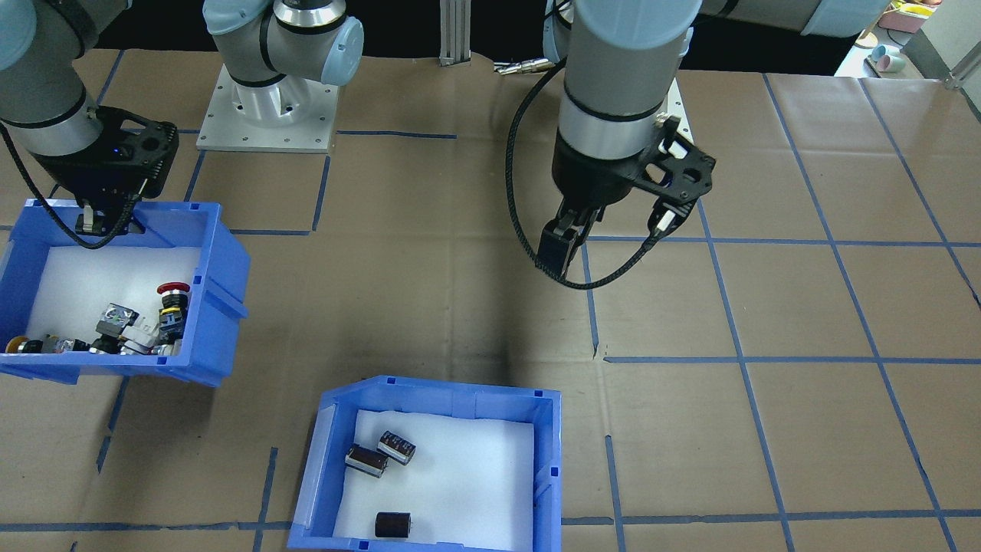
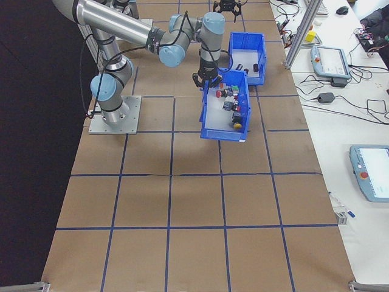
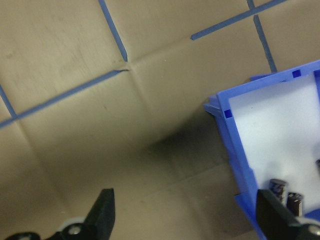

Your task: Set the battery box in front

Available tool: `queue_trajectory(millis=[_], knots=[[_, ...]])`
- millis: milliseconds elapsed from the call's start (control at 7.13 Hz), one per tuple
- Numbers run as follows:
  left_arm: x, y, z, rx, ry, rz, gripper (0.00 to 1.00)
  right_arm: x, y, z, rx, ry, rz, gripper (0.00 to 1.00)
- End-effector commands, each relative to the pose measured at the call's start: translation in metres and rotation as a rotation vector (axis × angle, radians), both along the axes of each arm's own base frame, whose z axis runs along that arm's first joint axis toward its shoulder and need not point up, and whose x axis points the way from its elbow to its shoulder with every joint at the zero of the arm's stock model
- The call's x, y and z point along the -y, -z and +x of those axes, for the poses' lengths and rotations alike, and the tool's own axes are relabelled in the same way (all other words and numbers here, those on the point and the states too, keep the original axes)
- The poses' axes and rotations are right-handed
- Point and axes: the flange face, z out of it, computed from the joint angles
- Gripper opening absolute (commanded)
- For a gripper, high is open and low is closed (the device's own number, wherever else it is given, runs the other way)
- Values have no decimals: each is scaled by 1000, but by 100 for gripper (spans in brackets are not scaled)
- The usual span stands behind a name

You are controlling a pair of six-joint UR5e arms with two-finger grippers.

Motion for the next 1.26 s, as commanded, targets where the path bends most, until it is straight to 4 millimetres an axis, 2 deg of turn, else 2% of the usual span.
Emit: queue_trajectory(millis=[0,140,280,421,561,701,841,1121], knots=[[-51,-45,52,-1,255,70,98,-31,17,50,-3,22,15,5],[-75,-56,54,-12,449,76,99,-48,27,72,-5,40,25,5],[-98,-58,54,-29,723,79,99,-63,32,96,-9,46,25,5],[-122,-57,62,-28,934,77,99,-76,33,134,-16,51,0,5],[-136,-57,69,-37,1065,62,99,-93,35,176,-19,61,-27,6],[-135,-55,73,-94,1147,9,99,-110,37,212,-19,62,-44,6],[-123,-46,81,-118,1120,16,99,-122,42,242,-15,51,-62,6],[-116,-38,85,-115,1109,10,99,-145,66,307,6,-7,-109,6]])
